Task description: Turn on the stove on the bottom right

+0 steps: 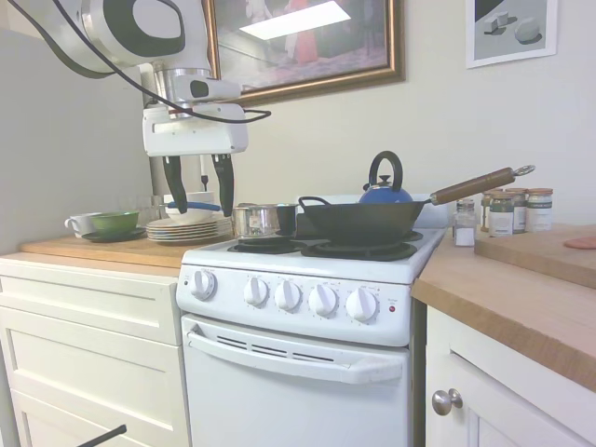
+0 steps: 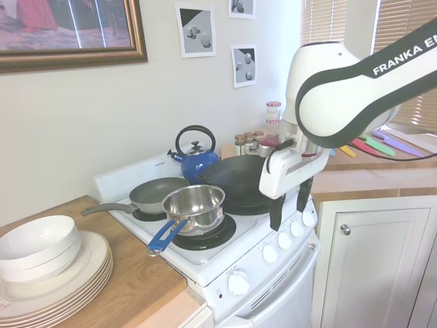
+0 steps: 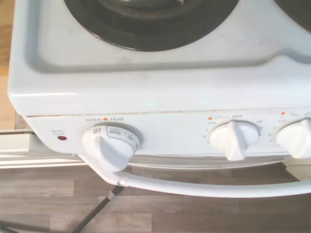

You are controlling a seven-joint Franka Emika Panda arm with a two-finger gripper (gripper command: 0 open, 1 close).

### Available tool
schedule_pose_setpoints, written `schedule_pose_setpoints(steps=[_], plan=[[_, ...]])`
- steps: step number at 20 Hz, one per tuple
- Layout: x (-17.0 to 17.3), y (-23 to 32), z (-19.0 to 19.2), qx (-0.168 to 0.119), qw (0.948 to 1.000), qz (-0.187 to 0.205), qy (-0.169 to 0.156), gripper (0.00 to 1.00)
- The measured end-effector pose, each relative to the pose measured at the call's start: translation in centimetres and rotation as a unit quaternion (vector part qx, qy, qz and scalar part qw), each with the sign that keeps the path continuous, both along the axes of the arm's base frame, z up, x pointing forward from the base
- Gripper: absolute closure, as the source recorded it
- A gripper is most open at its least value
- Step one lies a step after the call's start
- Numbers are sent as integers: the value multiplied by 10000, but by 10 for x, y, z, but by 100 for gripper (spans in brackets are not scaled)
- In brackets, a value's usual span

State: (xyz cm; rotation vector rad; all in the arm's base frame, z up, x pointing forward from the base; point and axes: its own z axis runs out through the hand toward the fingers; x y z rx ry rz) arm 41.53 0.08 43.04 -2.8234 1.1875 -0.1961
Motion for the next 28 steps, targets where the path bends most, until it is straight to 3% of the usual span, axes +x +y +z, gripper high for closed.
schedule_pose_setpoints(steps=[10, 11, 20, 28], plan=[[2, -27, -41, -25, 9992, 128, 387, 0], [3, -34, -45, -59, 9990, 139, 424, 100], [28, -103, -66, -343, 9970, 339, 598, 100], [45, -119, -89, -662, 9941, 545, 665, 100]])
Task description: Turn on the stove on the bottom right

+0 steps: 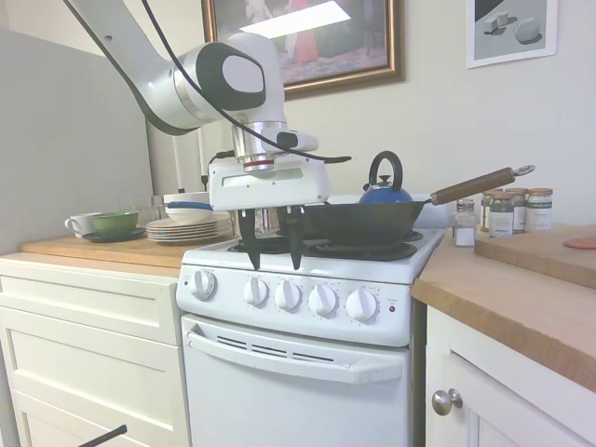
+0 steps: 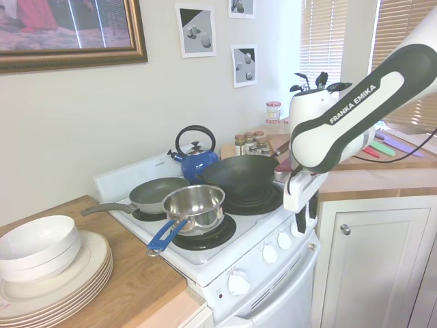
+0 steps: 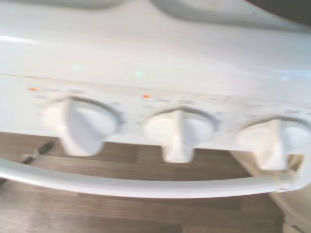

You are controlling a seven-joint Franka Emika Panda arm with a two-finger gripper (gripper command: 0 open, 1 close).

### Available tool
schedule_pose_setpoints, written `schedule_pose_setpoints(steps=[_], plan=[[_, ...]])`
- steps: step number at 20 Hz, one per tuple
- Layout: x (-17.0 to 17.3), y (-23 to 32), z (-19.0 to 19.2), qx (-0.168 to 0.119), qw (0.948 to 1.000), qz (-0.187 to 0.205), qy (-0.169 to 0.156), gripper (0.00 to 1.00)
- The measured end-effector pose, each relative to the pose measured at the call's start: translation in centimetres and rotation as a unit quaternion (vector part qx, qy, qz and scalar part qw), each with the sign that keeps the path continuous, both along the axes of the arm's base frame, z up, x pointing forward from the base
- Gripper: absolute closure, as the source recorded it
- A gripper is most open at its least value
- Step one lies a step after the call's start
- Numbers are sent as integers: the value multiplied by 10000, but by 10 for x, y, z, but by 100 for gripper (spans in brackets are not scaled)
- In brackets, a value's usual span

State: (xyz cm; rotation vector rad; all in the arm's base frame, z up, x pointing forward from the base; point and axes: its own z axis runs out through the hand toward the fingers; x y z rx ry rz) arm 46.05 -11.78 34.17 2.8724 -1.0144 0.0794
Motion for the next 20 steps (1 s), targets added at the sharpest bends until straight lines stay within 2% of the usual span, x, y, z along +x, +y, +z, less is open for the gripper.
schedule_pose_setpoints(steps=[20], plan=[[7, -77, -21, -188, 9988, -422, -186, 100]])
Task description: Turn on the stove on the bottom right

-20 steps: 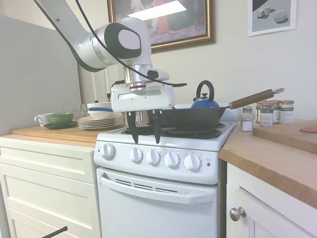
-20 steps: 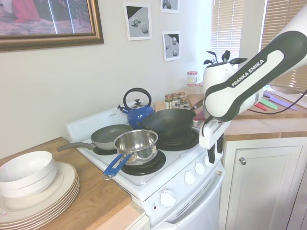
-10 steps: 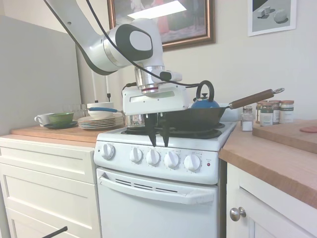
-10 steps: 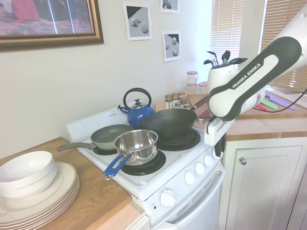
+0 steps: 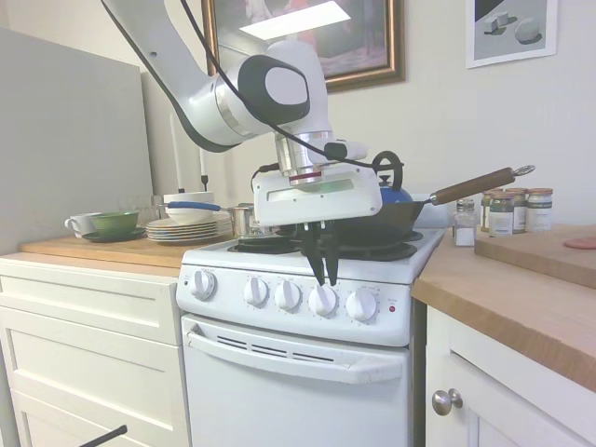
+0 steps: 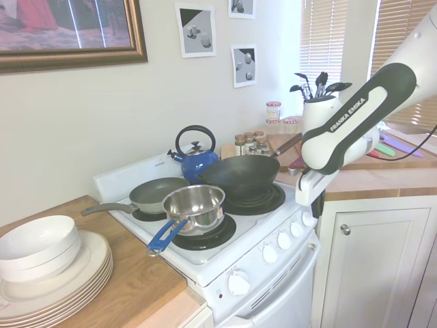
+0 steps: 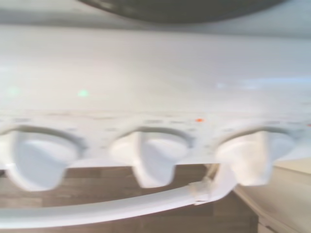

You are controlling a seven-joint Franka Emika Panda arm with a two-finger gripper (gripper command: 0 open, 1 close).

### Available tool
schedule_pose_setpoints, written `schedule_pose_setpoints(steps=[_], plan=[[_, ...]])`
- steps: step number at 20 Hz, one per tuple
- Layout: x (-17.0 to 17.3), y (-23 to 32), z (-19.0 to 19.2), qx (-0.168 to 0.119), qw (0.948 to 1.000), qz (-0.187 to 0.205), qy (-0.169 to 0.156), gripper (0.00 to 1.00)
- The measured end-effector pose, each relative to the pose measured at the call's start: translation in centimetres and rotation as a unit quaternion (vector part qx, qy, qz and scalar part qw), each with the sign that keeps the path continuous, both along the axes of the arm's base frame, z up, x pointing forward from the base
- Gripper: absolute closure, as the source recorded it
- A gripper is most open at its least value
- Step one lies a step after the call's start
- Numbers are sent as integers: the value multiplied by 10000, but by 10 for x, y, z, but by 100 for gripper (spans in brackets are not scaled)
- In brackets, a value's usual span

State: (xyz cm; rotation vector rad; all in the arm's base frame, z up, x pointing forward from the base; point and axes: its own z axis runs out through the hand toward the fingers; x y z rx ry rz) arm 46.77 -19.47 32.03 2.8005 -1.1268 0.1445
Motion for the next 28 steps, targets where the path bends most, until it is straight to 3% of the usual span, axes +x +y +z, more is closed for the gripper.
schedule_pose_setpoints(steps=[17, 28], plan=[[26, -35, -26, -217, 9997, -29, -143, 100], [39, -42, -33, -186, 9997, -9, -147, 100]])
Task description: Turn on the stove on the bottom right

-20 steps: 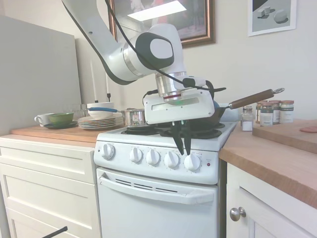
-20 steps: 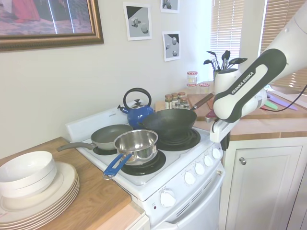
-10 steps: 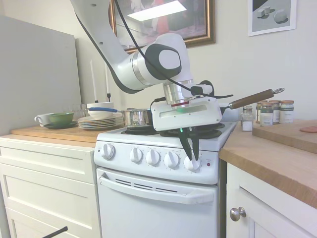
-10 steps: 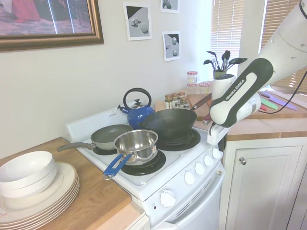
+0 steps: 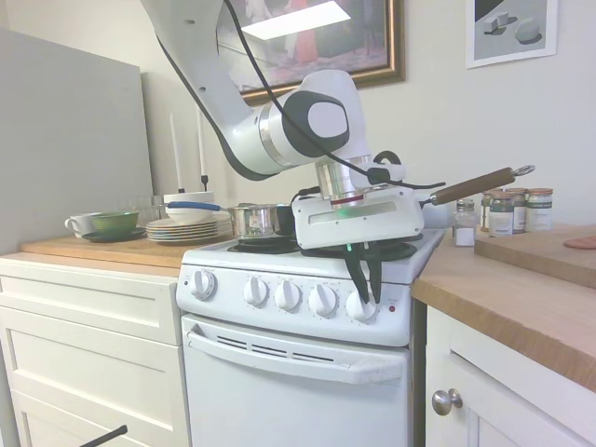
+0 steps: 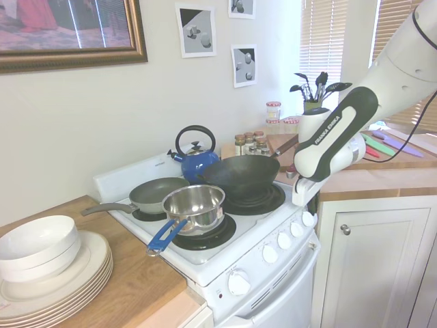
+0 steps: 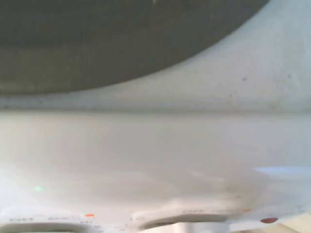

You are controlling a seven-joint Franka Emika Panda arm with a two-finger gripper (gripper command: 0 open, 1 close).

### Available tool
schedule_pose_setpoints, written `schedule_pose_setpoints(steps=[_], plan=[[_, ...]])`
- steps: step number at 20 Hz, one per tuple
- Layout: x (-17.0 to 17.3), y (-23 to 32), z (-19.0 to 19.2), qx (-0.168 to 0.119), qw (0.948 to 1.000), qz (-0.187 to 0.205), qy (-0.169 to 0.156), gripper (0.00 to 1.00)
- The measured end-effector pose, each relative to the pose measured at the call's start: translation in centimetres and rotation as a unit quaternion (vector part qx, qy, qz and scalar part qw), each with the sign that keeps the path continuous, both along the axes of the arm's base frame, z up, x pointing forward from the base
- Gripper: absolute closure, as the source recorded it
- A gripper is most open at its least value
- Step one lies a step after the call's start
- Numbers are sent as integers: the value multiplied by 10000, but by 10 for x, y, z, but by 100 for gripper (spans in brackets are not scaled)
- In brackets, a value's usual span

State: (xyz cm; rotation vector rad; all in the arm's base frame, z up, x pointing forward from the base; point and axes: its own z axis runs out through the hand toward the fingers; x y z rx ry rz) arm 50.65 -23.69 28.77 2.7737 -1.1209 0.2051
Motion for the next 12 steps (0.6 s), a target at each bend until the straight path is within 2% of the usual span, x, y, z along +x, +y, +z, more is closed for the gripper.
schedule_pose_setpoints(steps=[12], plan=[[1, 5, 1, 7, 10000, 46, 36, 100]])
